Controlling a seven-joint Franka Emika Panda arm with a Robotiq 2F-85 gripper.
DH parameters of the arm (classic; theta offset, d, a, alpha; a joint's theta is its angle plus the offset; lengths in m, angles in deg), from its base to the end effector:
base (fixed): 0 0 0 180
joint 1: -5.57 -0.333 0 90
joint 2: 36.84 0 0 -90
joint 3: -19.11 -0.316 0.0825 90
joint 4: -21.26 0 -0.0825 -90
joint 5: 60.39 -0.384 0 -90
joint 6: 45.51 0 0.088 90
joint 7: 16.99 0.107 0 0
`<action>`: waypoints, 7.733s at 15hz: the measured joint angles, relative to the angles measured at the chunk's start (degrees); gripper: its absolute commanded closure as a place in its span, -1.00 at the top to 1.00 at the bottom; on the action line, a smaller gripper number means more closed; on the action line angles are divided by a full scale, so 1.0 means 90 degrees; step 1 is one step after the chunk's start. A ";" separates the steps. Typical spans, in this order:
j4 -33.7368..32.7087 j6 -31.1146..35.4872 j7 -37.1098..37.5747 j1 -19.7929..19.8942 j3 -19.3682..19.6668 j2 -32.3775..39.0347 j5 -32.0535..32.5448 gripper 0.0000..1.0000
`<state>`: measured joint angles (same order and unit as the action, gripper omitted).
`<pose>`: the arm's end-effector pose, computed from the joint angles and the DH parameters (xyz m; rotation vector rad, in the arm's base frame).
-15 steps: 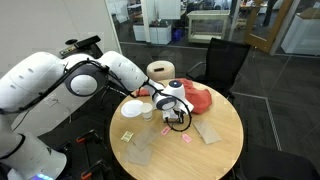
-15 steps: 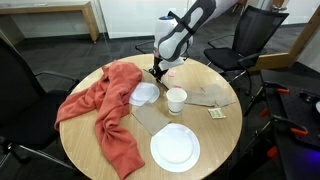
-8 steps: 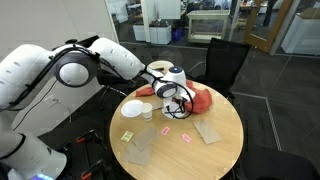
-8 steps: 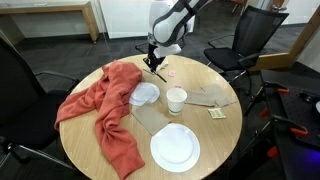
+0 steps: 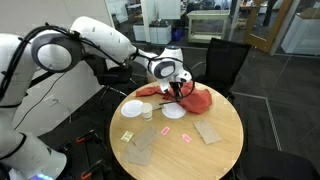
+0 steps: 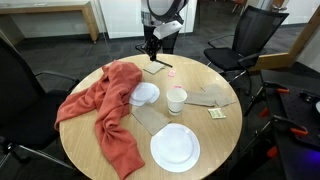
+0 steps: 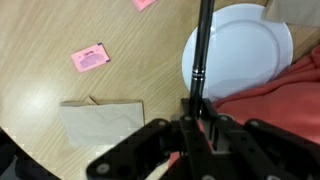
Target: Pick the pen on the table and put it in the cup
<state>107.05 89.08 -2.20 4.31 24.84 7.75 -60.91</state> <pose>0.7212 -0.0437 0.2160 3.0467 -0.4775 0.1271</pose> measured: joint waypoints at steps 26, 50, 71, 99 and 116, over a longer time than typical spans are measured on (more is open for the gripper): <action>0.0463 -0.1438 -0.2027 -0.0080 -0.0374 -0.1176 0.0839 -0.93; 0.2204 0.0587 -0.9333 0.1803 -0.2286 -0.2019 -0.1793 -0.93; 0.2515 -0.1544 -1.5507 0.1892 -0.1889 -0.2083 -0.6324 -0.93; 0.2973 -0.3784 -1.8225 0.1528 -0.0979 -0.1820 -0.7821 -0.93; 0.3429 -0.4080 -1.7963 0.1458 -0.0572 -0.1438 -0.7866 -0.93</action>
<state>137.91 52.36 -163.87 17.43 19.68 -5.19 -131.71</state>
